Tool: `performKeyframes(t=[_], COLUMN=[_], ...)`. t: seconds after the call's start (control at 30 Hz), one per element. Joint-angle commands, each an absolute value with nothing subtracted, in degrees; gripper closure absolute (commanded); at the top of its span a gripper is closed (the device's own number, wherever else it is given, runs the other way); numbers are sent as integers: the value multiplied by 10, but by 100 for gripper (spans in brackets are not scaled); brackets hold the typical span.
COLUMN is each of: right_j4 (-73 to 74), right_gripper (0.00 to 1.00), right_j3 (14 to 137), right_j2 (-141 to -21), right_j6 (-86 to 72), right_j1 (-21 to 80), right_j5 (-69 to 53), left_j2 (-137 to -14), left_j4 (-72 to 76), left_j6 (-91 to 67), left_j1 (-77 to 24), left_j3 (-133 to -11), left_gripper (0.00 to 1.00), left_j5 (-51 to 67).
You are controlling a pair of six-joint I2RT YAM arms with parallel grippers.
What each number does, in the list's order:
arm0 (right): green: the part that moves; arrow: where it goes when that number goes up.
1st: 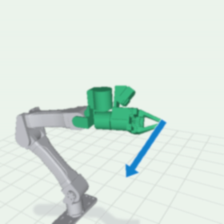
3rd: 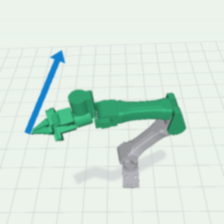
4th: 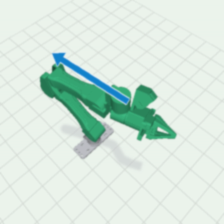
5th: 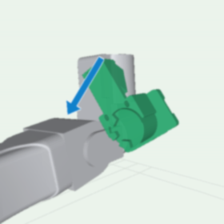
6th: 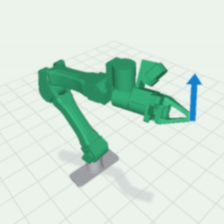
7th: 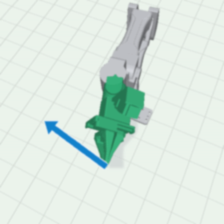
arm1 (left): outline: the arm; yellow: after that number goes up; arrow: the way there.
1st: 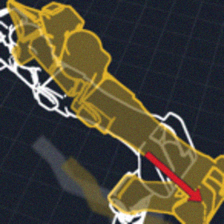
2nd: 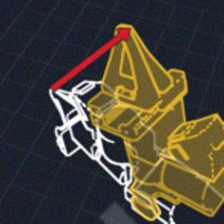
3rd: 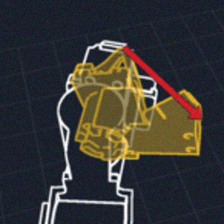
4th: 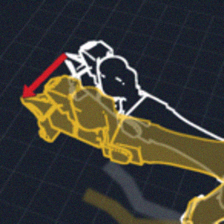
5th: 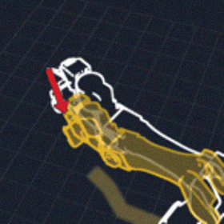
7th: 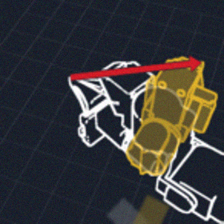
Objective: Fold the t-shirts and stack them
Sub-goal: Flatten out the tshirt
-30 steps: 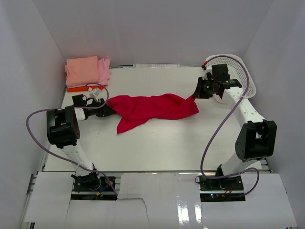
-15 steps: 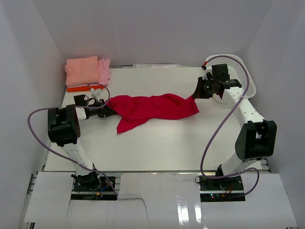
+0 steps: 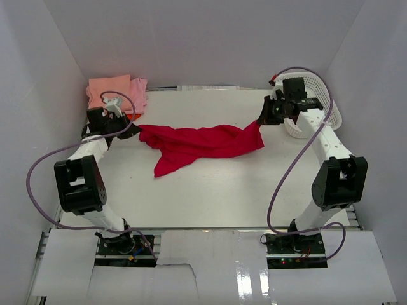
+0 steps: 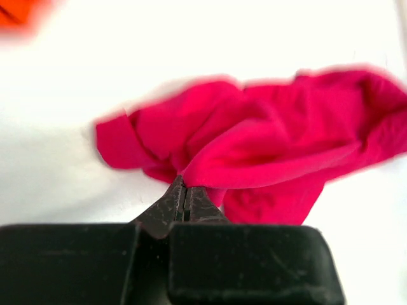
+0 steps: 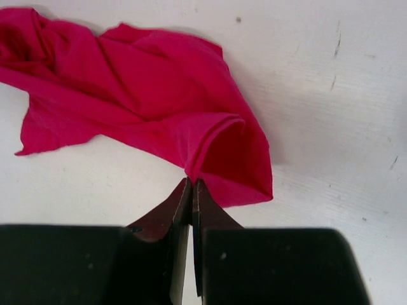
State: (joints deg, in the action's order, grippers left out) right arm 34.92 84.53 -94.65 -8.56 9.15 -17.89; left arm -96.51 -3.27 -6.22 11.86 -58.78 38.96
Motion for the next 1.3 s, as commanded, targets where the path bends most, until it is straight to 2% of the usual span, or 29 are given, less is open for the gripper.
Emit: performKeyframes(t=[0.0,0.27,0.4,0.57,0.7,0.83,1.1,1.27], right_j4=[374,448,443,435,390,390,319,329], right_gripper=[92,92,92,92,92,92,92,92], right_j3=[936,1140,1172,1151,1090,1057,942,931], right_j2=[-959,-999,-980,-935,-871,-807,-604,-512], right_j6=[-77,-95,-108,-113,-120,-97,-95,-87], right_j1=[93,112,119,120,120,120,120,120], right_j5=[-176,-215,-252,-318,-346,-315,-315,-332], left_j2=[-894,-839,-781,-751,-702,-660,-563,-527], left_j4=[-69,-213,-228,-291,-306,-327,-337,-378], left_j6=[-109,-113,-111,-130,-166,-188,-213,-214], left_j1=[119,100,91,91,91,91,91,91], left_j3=[-639,-804,-845,-903,-874,-818,-723,-688], left_gripper=[100,100,100,100,100,100,100,100], left_j5=[312,276,261,268,261,237,244,215])
